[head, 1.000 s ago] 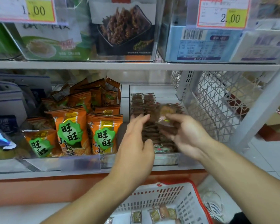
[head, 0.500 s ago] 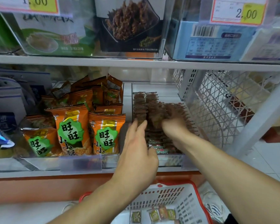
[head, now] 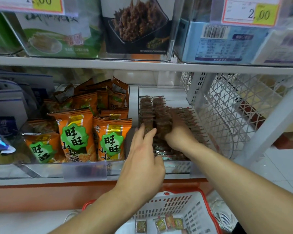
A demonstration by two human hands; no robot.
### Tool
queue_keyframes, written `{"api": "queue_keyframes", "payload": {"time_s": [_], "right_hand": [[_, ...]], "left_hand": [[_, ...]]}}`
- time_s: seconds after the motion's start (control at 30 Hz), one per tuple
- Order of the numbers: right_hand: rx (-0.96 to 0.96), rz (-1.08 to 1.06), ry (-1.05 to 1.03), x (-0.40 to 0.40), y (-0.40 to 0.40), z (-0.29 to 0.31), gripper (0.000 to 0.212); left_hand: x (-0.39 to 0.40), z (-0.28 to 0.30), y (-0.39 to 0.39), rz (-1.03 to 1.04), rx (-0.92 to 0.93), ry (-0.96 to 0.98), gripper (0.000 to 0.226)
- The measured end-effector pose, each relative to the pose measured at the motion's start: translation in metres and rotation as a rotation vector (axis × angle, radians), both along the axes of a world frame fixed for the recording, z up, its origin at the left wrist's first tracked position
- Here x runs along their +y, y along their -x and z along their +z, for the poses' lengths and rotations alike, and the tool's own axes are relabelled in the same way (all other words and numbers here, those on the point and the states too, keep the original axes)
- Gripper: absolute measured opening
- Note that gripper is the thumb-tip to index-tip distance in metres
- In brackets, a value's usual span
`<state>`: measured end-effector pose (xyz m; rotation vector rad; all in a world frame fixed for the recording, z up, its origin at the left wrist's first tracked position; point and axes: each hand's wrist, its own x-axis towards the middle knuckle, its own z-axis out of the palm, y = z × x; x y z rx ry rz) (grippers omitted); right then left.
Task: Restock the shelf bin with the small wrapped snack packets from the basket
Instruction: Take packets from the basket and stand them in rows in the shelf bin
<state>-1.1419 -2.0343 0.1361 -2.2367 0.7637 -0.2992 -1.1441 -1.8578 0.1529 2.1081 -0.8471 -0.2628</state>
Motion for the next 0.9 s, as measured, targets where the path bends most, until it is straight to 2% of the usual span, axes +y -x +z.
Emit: {"api": "queue_keyframes", "payload": {"time_s": [0.13,0.4,0.5,0.63,0.8,0.9], "right_hand": [[-0.087,0.003,-0.034,0.0019,-0.0029,0.0007,0.075],[-0.081,0.062,-0.054,-0.0003,-0.0021,0.0047,0.064],[-0.113,0.022,-0.056,0.0013,-0.0026,0.0055,0.063],[-0.082,0.082,-0.001,0.0077,-0.0048,0.0054,0.061],[-0.041,0.076,0.014,0.0054,-0.003,0.0062,0.073],[-0.076,0.061,0.062,0.0047,-0.0019,0.0055,0.067]], "left_hand": [[0.0,0.0007,0.0011,-0.005,-0.011,-0.004,0.073],[0.0004,-0.0005,0.0006,-0.006,-0.034,-0.02,0.072],[-0.0004,-0.0018,0.0008,-0.004,-0.045,-0.021,0.072],[-0.0005,-0.0029,0.0009,-0.007,-0.053,-0.023,0.072],[0.0003,-0.0038,0.0009,-0.011,-0.085,-0.031,0.072],[0.001,-0.0036,0.0,-0.013,-0.09,-0.026,0.073]]}}
